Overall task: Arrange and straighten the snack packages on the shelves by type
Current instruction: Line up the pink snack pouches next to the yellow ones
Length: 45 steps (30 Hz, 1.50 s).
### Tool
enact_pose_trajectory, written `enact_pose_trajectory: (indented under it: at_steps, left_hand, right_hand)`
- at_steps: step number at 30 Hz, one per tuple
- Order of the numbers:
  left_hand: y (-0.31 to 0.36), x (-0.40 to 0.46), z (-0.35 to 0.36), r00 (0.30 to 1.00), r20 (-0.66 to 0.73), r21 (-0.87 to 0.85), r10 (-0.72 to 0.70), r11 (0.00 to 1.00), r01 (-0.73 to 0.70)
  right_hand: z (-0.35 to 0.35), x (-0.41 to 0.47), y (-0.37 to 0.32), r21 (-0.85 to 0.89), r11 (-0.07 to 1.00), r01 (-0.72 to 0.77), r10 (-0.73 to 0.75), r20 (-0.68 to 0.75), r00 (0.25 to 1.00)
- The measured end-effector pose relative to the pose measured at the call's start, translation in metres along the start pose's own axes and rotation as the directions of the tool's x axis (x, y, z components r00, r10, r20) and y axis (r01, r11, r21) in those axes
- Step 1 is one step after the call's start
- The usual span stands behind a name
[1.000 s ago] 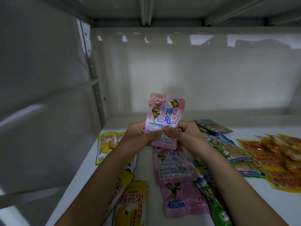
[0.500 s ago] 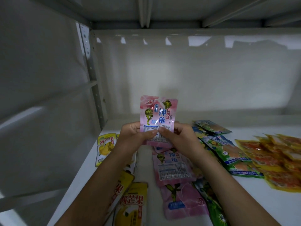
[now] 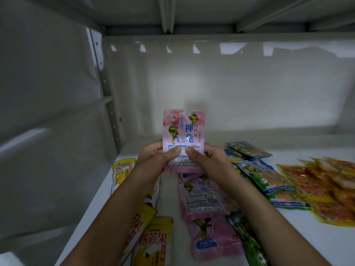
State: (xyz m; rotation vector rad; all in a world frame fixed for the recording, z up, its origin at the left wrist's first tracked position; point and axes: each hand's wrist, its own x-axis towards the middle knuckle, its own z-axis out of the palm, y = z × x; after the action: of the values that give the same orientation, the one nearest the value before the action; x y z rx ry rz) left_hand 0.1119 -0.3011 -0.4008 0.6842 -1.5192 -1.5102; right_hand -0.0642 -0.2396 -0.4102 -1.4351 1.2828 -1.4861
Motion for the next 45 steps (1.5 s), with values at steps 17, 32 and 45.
enact_pose_trajectory:
  at_steps: [17, 32, 45]
  left_hand:
    - [0.012, -0.005, 0.008, 0.992, -0.118, -0.120, 0.040, 0.991, -0.054]
    - [-0.005, 0.000, 0.009, 0.997, -0.066, 0.299, 0.047, 0.954, -0.026]
    - [0.001, -0.006, 0.014, 1.000, -0.006, 0.125, -0.002, 0.992, 0.003]
  right_hand:
    - [0.001, -0.006, -0.003, 0.024, 1.000, 0.007, -0.009, 0.123, 0.992]
    - [-0.012, 0.002, 0.000, 0.026, 0.999, 0.043, -0.039, -0.128, 0.991]
    - [-0.010, 0.000, -0.003, 0.112, 0.994, 0.008, 0.005, -0.113, 0.994]
